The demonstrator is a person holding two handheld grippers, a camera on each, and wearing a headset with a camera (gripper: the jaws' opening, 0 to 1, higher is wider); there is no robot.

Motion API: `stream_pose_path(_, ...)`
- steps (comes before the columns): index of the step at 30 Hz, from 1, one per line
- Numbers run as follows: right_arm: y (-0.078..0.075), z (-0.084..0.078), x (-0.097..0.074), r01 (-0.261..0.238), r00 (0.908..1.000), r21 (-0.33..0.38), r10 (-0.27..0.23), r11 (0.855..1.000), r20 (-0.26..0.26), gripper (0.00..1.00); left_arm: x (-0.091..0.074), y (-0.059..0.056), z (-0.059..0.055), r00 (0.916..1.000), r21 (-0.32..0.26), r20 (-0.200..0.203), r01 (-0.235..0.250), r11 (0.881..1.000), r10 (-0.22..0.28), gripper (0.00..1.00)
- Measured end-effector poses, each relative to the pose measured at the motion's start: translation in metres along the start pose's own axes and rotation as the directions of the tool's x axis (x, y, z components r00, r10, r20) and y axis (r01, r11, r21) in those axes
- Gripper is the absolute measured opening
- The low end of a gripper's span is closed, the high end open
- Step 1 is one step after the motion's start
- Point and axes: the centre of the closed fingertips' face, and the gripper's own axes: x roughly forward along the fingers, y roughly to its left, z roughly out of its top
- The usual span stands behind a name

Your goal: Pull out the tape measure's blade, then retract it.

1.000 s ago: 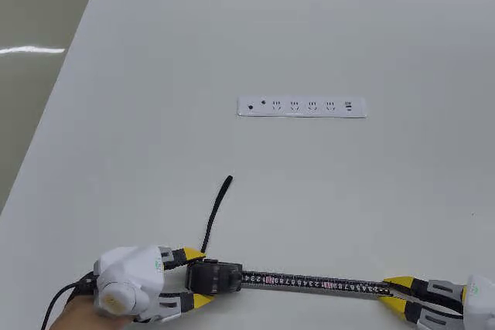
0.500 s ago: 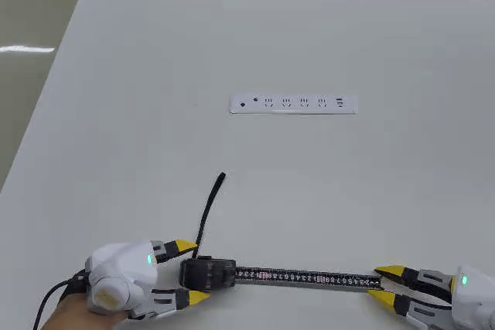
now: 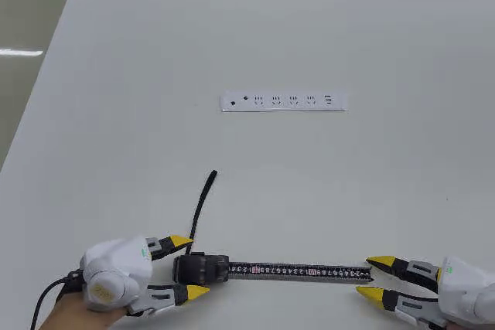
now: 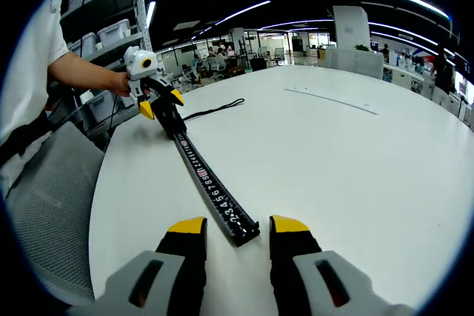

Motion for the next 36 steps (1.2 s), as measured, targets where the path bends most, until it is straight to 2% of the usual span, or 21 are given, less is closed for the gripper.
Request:
stream_pose_path(3, 0.0, 0.005, -0.001, 0.007, 0.9999, 0.015, -0.008, 1.0, 0.015, 0.36, 0.0, 0.0, 0.002, 1.0, -0.009, 0.007, -0.003, 1.0, 0.003, 0.47)
stream_pose_path(6, 0.001, 0.008, -0.002, 0.009, 0.9998, 0.01, -0.01, 1.0, 0.02, 0.33, -0.001, 0.0, 0.003, 0.9999, -0.018, 0.006, -0.009, 1.0, 0.01, 0.49)
stream_pose_path(12, 0.004, 0.012, -0.002, 0.019, 0.9995, 0.018, -0.02, 1.0, 0.025, 0.38, -0.004, -0.002, 0.004, 0.9996, -0.034, 0.007, -0.026, 0.999, 0.026, 0.51)
stream_pose_path(17, 0.002, 0.01, -0.003, 0.047, 0.9989, 0.031, -0.047, 0.998, 0.005, 0.44, -0.006, -0.005, 0.005, 0.9995, -0.049, 0.016, -0.028, 0.998, 0.029, 0.52)
stream_pose_path(21, 0.006, 0.013, -0.005, 0.052, 0.9985, 0.051, -0.053, 0.997, 0.01, 0.43, -0.008, -0.007, 0.006, 0.9993, -0.054, 0.019, -0.032, 0.998, 0.033, 0.53)
stream_pose_path(26, 0.011, 0.011, -0.005, 0.056, 0.9984, 0.062, -0.055, 0.997, -0.011, 0.44, -0.01, -0.01, 0.008, 0.999, -0.055, 0.022, -0.036, 0.998, 0.038, 0.53)
stream_pose_path(28, 0.012, 0.013, -0.007, 0.057, 0.9984, 0.103, -0.057, 0.993, -0.001, 0.45, -0.011, -0.011, 0.01, 0.9988, -0.057, 0.025, -0.04, 0.998, 0.041, 0.53)
stream_pose_path(30, 0.011, 0.01, -0.008, 0.07, 0.9974, 0.092, -0.068, 0.993, -0.021, 0.47, -0.011, -0.012, 0.01, 0.9987, -0.061, 0.029, -0.041, 0.997, 0.043, 0.54)
stream_pose_path(36, 0.018, 0.01, -0.01, 0.083, 0.9963, 0.121, -0.079, 0.989, -0.035, 0.49, -0.013, -0.017, 0.01, 0.9983, -0.072, 0.032, -0.047, 0.996, 0.049, 0.54)
